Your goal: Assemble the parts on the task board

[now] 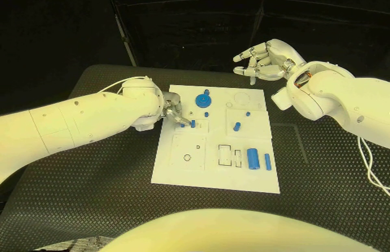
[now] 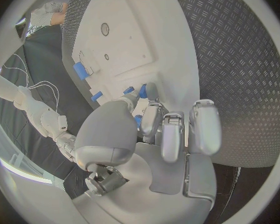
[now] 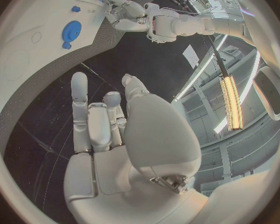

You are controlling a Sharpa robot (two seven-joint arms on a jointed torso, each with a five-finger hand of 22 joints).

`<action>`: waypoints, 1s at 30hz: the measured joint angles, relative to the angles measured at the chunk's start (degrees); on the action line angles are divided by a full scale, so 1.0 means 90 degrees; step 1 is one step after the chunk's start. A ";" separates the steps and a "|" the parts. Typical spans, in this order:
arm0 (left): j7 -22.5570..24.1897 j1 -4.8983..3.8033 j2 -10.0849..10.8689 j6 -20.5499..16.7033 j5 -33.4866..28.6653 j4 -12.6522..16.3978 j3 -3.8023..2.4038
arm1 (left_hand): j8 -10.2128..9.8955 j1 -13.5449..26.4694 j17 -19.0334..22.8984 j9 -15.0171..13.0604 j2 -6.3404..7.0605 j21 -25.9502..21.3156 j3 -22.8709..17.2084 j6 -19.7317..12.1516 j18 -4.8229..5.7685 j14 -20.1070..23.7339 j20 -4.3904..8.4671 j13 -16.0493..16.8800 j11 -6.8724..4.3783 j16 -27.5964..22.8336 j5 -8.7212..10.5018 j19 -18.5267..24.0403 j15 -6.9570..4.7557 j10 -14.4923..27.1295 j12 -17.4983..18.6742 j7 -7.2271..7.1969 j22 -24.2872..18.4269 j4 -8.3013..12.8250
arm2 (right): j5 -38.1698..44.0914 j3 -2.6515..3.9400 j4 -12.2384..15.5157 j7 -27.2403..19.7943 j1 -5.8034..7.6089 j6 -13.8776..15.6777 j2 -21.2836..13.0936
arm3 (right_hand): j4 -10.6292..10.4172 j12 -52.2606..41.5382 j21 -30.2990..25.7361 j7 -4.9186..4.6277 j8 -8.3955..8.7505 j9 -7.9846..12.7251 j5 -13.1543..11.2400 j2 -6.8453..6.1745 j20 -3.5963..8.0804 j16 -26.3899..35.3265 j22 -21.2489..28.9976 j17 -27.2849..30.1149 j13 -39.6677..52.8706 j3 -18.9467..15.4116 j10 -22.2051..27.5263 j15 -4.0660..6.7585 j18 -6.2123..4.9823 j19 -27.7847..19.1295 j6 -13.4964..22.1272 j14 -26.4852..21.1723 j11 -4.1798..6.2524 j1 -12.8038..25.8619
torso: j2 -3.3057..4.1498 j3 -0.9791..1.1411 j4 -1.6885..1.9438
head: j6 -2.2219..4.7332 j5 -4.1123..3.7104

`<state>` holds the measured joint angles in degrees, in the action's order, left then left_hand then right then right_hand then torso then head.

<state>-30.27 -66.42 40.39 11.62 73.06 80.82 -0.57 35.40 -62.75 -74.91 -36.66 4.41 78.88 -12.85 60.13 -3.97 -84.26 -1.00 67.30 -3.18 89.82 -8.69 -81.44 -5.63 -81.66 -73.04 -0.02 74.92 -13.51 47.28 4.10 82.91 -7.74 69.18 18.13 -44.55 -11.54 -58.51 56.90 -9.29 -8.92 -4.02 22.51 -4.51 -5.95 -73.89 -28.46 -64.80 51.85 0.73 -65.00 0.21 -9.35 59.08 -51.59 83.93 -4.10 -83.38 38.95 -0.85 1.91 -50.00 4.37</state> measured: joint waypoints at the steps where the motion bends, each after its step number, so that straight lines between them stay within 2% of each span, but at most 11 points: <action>1: 0.0000 0.0003 0.0008 -0.0006 0.0000 0.0006 0.0002 | -0.0012 0.0000 0.0000 -0.0006 0.0000 -0.0008 0.0060 -0.0003 0.0000 0.0000 0.0000 -0.0011 0.0000 0.0000 0.0000 0.0000 0.0000 -0.0001 0.0012 0.0003 0.0000 -0.0026 | 0.0000 0.0000 -0.0001 0.0000 0.0000 0.0000 0.0001 | 0.0000 0.0000 0.0000 0.0000 0.0000 0.0000 0.0000 0.0000 0.0000 0.0000 0.0000 0.0000 0.0000 0.0000 0.0000 0.0000 0.0000 0.0000 0.0000 0.0000 0.0000 0.0000 | 0.0000 0.0000 0.0001 | 0.0000 0.0000; 6: -0.0001 0.0005 0.0027 -0.0072 -0.0001 0.0032 0.0002 | -0.0012 0.0074 0.0000 -0.0025 -0.0006 -0.0050 0.0312 -0.0048 -0.0001 0.0000 0.0000 -0.0081 0.0000 0.0000 0.0000 0.0000 0.0000 0.0044 0.0083 0.0048 0.0000 -0.0228 | 0.0000 0.0000 -0.0007 -0.0003 0.0000 0.0000 0.0009 | 0.0000 0.0000 0.0000 0.0000 0.0000 0.0000 0.0000 0.0000 0.0000 0.0000 0.0000 0.0000 0.0000 0.0000 0.0000 0.0000 0.0000 0.0000 0.0000 0.0000 0.0000 0.0000 | 0.0000 0.0000 0.0002 | 0.0000 0.0001; 13: -0.0002 0.0009 0.0099 -0.0251 -0.0008 0.0112 -0.0031 | -0.0068 0.0098 0.0000 -0.0029 -0.0030 -0.0181 0.0545 -0.0132 0.0000 0.0000 0.0006 -0.0243 0.0046 0.0000 0.0000 0.0062 0.0000 0.0157 0.0233 0.0102 0.0000 -0.0331 | 0.0000 0.0000 -0.0017 -0.0007 -0.0001 0.0000 0.0011 | 0.0000 0.0000 0.0000 0.0000 0.0000 0.0000 0.0000 0.0000 0.0000 0.0000 0.0000 0.0000 0.0001 0.0000 0.0000 0.0000 -0.0001 0.0000 0.0000 0.0000 0.0000 0.0000 | -0.0002 0.0002 0.0002 | 0.0000 0.0004; 20: 0.0000 0.0011 0.0197 -0.0503 -0.0111 0.0214 -0.0189 | -0.0238 0.0089 0.0000 -0.0009 -0.0109 -0.0411 0.0799 -0.0351 0.0000 0.0024 -0.0039 -0.0645 0.0107 0.0000 0.0000 0.0223 0.0025 0.0427 0.0578 0.0186 -0.0081 -0.0341 | 0.0000 0.0000 -0.0028 -0.0010 -0.0002 0.0000 0.0014 | 0.0000 0.0000 0.0000 0.0000 0.0000 0.0000 0.0000 0.0000 0.0000 0.0000 -0.0001 0.0000 -0.0006 0.0000 0.0000 0.0000 0.0000 0.0000 0.0000 0.0000 0.0000 0.0000 | -0.0004 0.0003 0.0002 | 0.0000 0.0001; 23: 0.0003 0.0011 0.0244 -0.0622 -0.0198 0.0250 -0.0252 | -0.0442 0.0039 0.0000 0.0123 -0.0159 -0.0648 0.0967 -0.0556 0.0000 0.0030 -0.0088 -0.1040 0.0203 0.0000 0.0000 0.0404 0.0110 0.0683 0.0915 0.0301 -0.0303 -0.0336 | 0.0001 0.0000 -0.0034 -0.0012 -0.0002 0.0000 0.0014 | 0.0000 0.0000 0.0000 0.0000 0.0000 0.0000 0.0000 0.0000 0.0000 0.0000 -0.0001 0.0000 -0.0006 0.0000 0.0000 0.0000 -0.0001 0.0000 0.0000 0.0000 0.0000 0.0000 | -0.0004 0.0005 0.0002 | 0.0000 -0.0004; 25: 0.0005 0.0011 0.0275 -0.0689 -0.0253 0.0274 -0.0309 | -0.0529 -0.0006 0.0000 0.0193 -0.0204 -0.0792 0.1057 -0.0610 -0.0097 0.0024 -0.0134 -0.1253 0.0239 0.0000 0.0000 0.0480 0.0119 0.0819 0.1092 0.0355 -0.0434 -0.0339 | 0.0001 0.0000 -0.0040 -0.0013 -0.0002 0.0000 0.0014 | 0.0000 0.0000 0.0000 0.0000 0.0000 0.0000 0.0000 0.0000 0.0000 0.0000 -0.0001 0.0000 -0.0005 0.0000 0.0000 0.0000 0.0000 0.0000 0.0000 0.0000 0.0000 0.0000 | -0.0004 0.0005 0.0002 | 0.0001 -0.0008; 26: 0.0008 0.0009 0.0293 -0.0736 -0.0290 0.0288 -0.0335 | -0.0568 -0.0019 0.0000 0.0232 -0.0218 -0.0904 0.1116 -0.0637 -0.0101 0.0036 -0.0148 -0.1410 0.0267 -0.0031 0.0000 0.0567 0.0158 0.0928 0.1221 0.0383 -0.0540 -0.0339 | 0.0001 0.0000 -0.0043 -0.0013 -0.0002 0.0000 0.0014 | 0.0000 0.0000 0.0000 0.0000 0.0000 0.0000 0.0000 0.0000 0.0000 0.0000 -0.0001 0.0000 -0.0005 0.0000 0.0000 0.0000 0.0000 0.0000 0.0000 0.0000 0.0000 0.0000 | -0.0004 0.0005 0.0002 | 0.0001 -0.0012; 27: 0.0011 0.0008 0.0303 -0.0770 -0.0319 0.0296 -0.0347 | -0.0612 -0.0053 0.0000 0.0266 -0.0251 -0.1052 0.1160 -0.0690 -0.0114 0.0034 -0.0159 -0.1614 0.0291 -0.0109 0.0000 0.0672 0.0173 0.1064 0.1395 0.0405 -0.0677 -0.0337 | 0.0001 0.0000 -0.0044 -0.0014 -0.0002 0.0001 0.0014 | 0.0000 0.0000 0.0000 0.0000 0.0000 0.0000 0.0000 0.0000 0.0000 0.0000 -0.0001 0.0000 -0.0005 0.0000 0.0000 0.0000 0.0000 0.0000 0.0000 0.0000 0.0000 0.0000 | -0.0004 0.0005 0.0002 | 0.0001 -0.0014; 28: 0.0015 0.0007 0.0308 -0.0805 -0.0350 0.0300 -0.0355 | -0.0674 -0.0091 0.0000 0.0310 -0.0281 -0.1274 0.1206 -0.0776 -0.0214 0.0031 -0.0183 -0.1926 0.0328 -0.0259 0.0000 0.0824 0.0211 0.1286 0.1669 0.0435 -0.0882 -0.0342 | 0.0001 0.0000 -0.0045 -0.0014 -0.0002 0.0001 0.0014 | 0.0000 0.0000 0.0000 0.0000 0.0000 0.0000 0.0000 0.0000 0.0000 0.0000 -0.0001 0.0000 -0.0005 0.0000 0.0000 0.0000 0.0000 0.0000 0.0000 0.0000 0.0000 0.0000 | -0.0004 0.0005 0.0002 | 0.0001 -0.0018; 29: 0.0023 0.0007 0.0309 -0.0840 -0.0383 0.0301 -0.0363 | -0.0736 -0.0171 0.0000 0.0365 -0.0278 -0.1527 0.1262 -0.0865 -0.0253 0.0028 -0.0213 -0.2288 0.0378 -0.0440 0.0000 0.0994 0.0260 0.1552 0.1989 0.0475 -0.1113 -0.0334 | 0.0001 0.0000 -0.0046 -0.0014 -0.0002 0.0001 0.0014 | 0.0000 0.0000 0.0000 0.0000 0.0000 0.0000 0.0000 0.0000 0.0000 0.0000 -0.0001 0.0000 -0.0005 0.0000 0.0000 0.0000 0.0000 0.0000 0.0000 0.0000 0.0000 0.0000 | -0.0004 0.0005 0.0002 | 0.0001 -0.0019; 30: 0.0042 0.0007 0.0308 -0.0888 -0.0432 0.0301 -0.0374 | -0.0798 -0.0240 0.0000 0.0416 -0.0287 -0.1713 0.1289 -0.0952 -0.0252 0.0032 -0.0241 -0.2564 0.0413 -0.0569 0.0000 0.1116 0.0290 0.1767 0.2239 0.0520 -0.1276 -0.0341 | 0.0001 0.0000 -0.0046 -0.0015 -0.0002 0.0001 0.0014 | 0.0000 0.0000 0.0000 0.0000 0.0000 0.0000 0.0000 0.0000 0.0000 0.0000 -0.0001 0.0000 -0.0005 0.0000 0.0000 0.0000 0.0000 0.0000 0.0000 0.0000 0.0000 0.0000 | -0.0004 0.0005 0.0002 | 0.0001 -0.0019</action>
<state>-29.89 -66.36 43.16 3.62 69.18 83.53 -3.93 28.22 -64.91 -74.90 -32.92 1.83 63.46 -1.25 51.56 -6.23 -83.98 -3.17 44.23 0.53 84.70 -8.69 -71.40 -3.03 -65.75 -52.90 4.67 63.43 -16.58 47.29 4.10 82.49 -7.87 69.16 18.13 -44.42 -11.54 -58.51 56.90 -9.29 -8.92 -4.02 22.51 -4.51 -5.95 -73.89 -28.46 -64.80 51.81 0.73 -65.00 0.21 -9.35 59.08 -51.59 83.93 -4.10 -83.38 38.92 -0.80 1.93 -49.99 4.20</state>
